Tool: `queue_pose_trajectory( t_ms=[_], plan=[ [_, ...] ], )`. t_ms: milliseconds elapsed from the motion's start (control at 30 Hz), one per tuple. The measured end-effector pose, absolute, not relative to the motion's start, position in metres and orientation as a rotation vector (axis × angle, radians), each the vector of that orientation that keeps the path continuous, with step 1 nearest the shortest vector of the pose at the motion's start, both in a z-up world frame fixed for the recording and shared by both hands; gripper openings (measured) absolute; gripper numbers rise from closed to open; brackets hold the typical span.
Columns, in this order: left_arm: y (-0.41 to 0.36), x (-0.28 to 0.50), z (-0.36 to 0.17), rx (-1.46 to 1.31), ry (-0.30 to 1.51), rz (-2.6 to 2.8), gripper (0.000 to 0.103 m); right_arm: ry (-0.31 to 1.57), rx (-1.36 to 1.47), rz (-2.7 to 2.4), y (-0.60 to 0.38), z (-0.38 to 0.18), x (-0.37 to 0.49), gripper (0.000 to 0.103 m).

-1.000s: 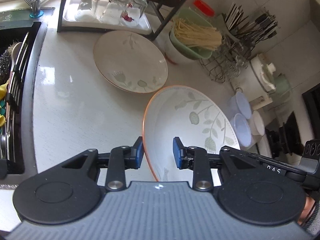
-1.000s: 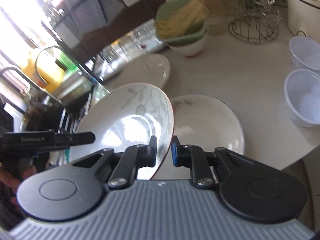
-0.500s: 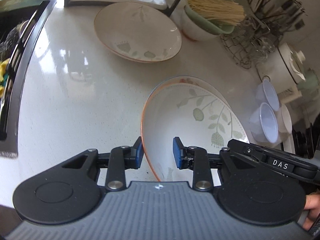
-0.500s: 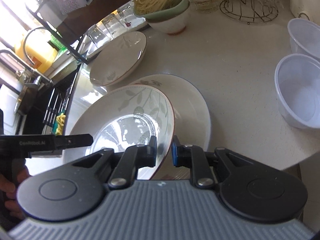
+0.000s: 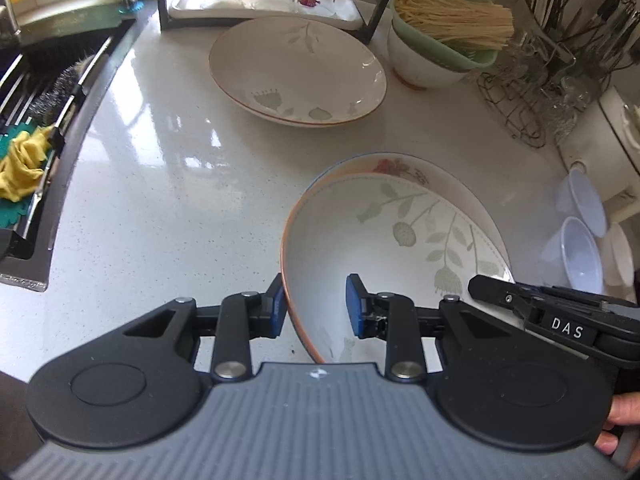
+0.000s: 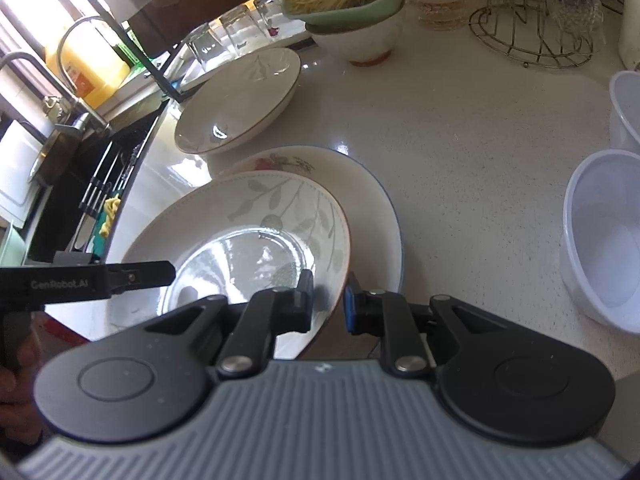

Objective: Organize plates and bowls
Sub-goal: 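Lift the leaf plate with both grippers and carry it over the rose plate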

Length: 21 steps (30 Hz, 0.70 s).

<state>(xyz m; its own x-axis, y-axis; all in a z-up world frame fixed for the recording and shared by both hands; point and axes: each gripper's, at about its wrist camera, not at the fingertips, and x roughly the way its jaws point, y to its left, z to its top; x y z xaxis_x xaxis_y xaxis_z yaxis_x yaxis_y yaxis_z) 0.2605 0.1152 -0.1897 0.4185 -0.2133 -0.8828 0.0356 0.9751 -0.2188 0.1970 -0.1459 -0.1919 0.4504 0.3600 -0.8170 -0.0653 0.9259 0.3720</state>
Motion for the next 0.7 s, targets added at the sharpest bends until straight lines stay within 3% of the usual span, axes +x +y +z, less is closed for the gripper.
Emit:
queue_pose_trajectory(
  t_ms=[700],
  plan=[
    [0.106, 0.25, -0.201, -0.323, 1.138, -0.068, 0.034, 1.037, 0.256, 0.278, -0.157, -0.188, 0.203, 0.018]
  ],
)
